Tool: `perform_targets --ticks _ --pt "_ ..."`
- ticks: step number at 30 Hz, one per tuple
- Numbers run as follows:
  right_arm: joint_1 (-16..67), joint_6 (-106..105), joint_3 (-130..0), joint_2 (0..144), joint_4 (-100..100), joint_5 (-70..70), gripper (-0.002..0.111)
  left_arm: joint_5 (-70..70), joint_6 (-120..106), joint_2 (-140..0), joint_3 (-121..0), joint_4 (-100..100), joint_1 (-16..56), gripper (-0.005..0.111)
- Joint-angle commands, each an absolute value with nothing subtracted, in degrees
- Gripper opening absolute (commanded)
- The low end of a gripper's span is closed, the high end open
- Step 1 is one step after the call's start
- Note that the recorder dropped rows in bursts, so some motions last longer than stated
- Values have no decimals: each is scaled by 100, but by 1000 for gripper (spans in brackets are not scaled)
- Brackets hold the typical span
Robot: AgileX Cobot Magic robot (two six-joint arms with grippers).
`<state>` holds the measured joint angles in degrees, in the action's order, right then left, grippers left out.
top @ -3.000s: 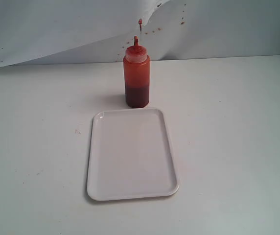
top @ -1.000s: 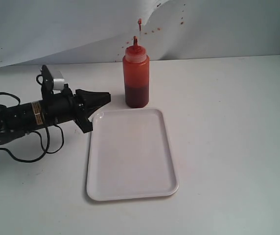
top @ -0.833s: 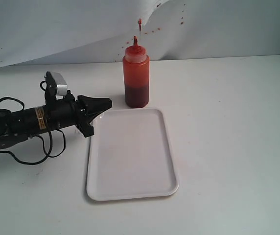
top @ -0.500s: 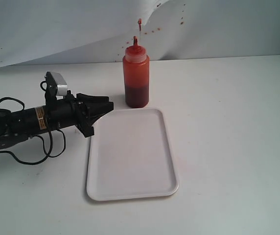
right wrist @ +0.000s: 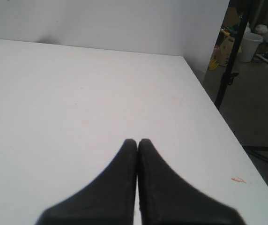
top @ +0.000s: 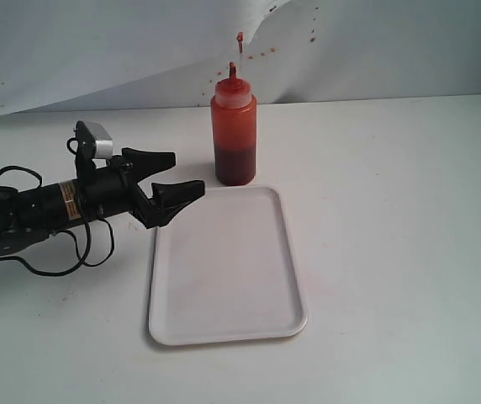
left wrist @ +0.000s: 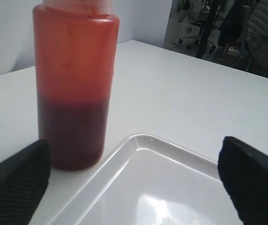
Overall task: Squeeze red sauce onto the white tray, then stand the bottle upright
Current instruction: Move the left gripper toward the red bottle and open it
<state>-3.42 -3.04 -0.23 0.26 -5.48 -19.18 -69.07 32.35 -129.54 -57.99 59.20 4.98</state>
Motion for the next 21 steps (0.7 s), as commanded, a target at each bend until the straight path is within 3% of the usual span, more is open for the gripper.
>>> perform_targets --ticks 1,21 --pt "-390 -270 0 0 -543 -1854 0 -6996 3297 -12953 -5827 5835 528 90" --pt "-390 -270 0 0 -543 -1854 0 -6996 3282 -12953 -5827 5835 528 94"
